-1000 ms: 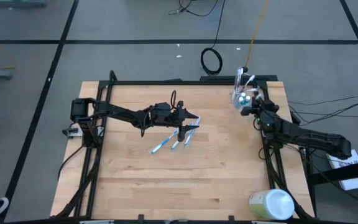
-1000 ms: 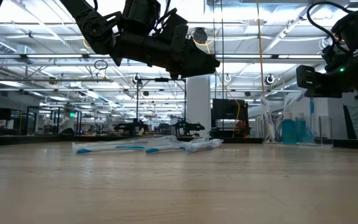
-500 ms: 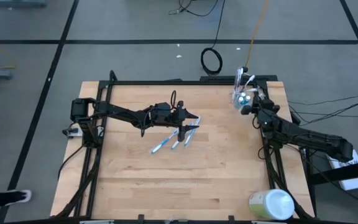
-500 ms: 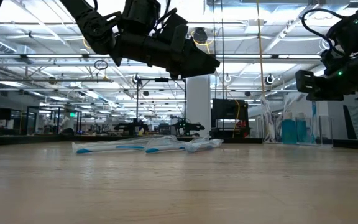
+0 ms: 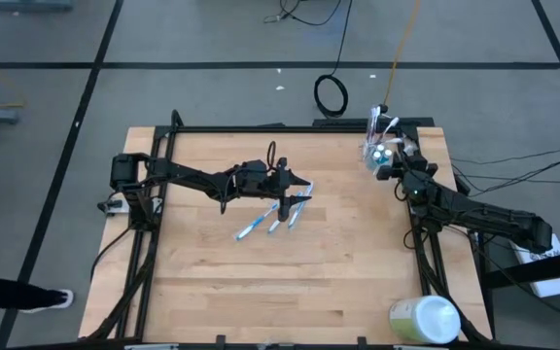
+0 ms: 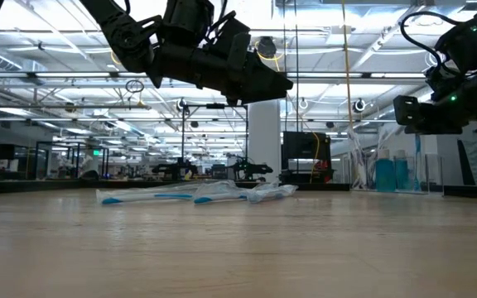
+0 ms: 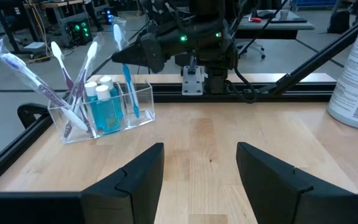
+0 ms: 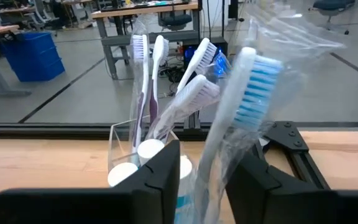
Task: Pick & Place toothbrushing station
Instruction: Put the blue toothbrush into the right of the transparent organizer, then adjust the transparent organizer
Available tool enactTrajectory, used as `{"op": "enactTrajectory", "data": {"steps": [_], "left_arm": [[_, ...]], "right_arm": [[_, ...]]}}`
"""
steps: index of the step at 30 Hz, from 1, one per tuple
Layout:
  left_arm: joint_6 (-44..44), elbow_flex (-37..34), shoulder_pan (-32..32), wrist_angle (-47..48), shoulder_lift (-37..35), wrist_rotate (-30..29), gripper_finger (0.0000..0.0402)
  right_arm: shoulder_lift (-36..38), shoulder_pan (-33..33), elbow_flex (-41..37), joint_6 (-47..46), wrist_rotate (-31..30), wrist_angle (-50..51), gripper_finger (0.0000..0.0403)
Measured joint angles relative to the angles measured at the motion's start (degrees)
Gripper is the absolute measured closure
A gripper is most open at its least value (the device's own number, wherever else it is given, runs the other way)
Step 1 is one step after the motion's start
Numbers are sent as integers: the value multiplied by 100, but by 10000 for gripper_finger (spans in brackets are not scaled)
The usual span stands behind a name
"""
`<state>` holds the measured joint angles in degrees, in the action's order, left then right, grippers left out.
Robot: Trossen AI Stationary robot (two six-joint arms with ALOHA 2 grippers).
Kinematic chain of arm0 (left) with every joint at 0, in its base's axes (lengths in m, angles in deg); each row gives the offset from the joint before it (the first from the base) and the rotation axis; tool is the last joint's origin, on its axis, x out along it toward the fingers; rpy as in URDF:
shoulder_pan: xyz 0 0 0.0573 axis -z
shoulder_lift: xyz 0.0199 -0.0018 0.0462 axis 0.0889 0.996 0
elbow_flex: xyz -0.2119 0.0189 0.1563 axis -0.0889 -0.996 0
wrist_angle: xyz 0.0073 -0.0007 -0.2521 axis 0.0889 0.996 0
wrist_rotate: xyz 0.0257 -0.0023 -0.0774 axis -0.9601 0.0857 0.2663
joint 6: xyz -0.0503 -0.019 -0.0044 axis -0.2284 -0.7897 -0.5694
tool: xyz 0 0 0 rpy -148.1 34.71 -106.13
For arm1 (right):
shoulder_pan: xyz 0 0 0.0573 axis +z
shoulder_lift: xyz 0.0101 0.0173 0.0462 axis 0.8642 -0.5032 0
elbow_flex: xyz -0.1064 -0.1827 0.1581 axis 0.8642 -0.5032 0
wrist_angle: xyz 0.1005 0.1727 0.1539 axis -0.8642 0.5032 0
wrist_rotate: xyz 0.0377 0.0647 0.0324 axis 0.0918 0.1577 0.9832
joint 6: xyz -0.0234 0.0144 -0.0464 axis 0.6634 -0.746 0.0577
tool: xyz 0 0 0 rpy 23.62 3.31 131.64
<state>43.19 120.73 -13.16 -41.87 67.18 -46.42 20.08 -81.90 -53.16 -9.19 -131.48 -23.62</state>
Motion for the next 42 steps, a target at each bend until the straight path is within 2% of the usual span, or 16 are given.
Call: {"op": "enactTrajectory", "data": {"steps": [17, 25, 31, 33, 37, 42], "left_arm": [[1, 0, 0, 41, 0, 0, 192], [2, -1, 0, 74, 0, 0, 192], [0, -2, 0, 76, 0, 0, 192], [0, -2, 0, 76, 0, 0, 192], [2, -2, 0, 77, 0, 0, 192], [2, -2, 0, 80, 0, 0, 192]], "right_arm": [[3, 9, 221, 406, -88, 106, 215], [48, 9, 425, 703, -268, 38, 212], [46, 9, 468, 868, -184, 59, 210], [46, 9, 468, 1027, -352, -6, 209], [46, 5, 470, 1458, -623, -389, 210], [46, 7, 476, 2314, -627, -1316, 211]]}}
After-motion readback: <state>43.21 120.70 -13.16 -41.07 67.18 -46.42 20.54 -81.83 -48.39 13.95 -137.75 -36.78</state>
